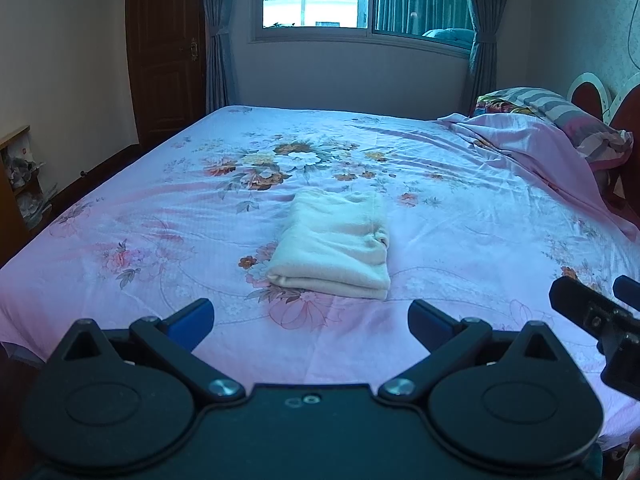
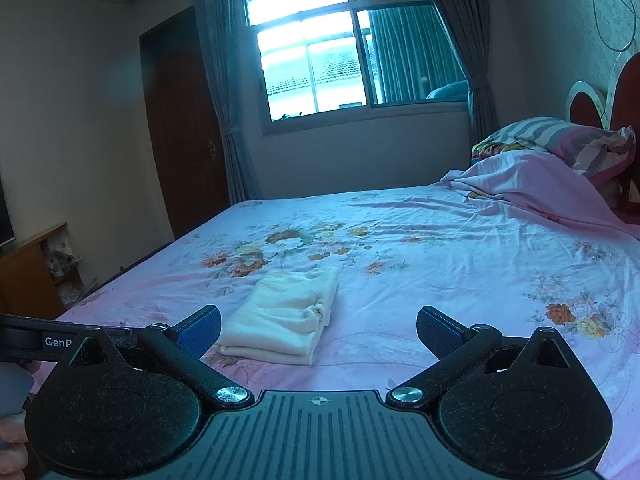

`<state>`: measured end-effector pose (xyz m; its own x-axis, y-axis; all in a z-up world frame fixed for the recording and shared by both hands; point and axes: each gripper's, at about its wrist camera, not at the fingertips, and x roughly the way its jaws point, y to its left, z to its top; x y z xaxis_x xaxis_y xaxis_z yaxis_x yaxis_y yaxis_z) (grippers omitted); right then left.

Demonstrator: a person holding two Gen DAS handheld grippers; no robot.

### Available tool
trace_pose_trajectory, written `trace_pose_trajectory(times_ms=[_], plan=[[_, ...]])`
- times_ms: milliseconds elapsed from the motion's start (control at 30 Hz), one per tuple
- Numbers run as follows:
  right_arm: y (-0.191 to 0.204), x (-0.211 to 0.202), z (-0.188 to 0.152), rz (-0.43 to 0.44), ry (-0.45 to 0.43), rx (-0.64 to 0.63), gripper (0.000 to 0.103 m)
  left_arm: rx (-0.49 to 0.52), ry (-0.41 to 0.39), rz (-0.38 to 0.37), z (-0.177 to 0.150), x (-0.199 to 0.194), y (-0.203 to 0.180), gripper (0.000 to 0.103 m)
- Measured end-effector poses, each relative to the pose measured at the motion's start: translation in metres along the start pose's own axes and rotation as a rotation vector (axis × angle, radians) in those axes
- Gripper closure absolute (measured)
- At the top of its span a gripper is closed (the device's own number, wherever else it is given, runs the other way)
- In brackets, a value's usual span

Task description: Fold small clothes

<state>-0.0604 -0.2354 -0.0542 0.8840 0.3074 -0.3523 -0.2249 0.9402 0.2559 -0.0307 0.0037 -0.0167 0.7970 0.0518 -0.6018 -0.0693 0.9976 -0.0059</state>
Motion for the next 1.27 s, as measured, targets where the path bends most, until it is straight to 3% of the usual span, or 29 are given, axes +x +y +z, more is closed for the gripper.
trace_pose_trajectory(times_ms=[933, 1167, 1267], plan=[[0.0, 0.004, -0.004, -0.005, 0.011, 0.001, 0.0, 0.027, 0.012, -0.025, -0.002, 0.005, -0.002, 0.001], [-0.003, 0.009, -0.008, -0.019, 0.016, 0.015, 0.0, 0.049, -0.035, -0.068, -0.002, 0.008, -0.005, 0.002], [-0.005, 0.013, -0.012, -0.033, 0.019, 0.032, 0.0, 0.041, 0.01, -0.094, 0.002, 0.023, -0.005, 0.001]])
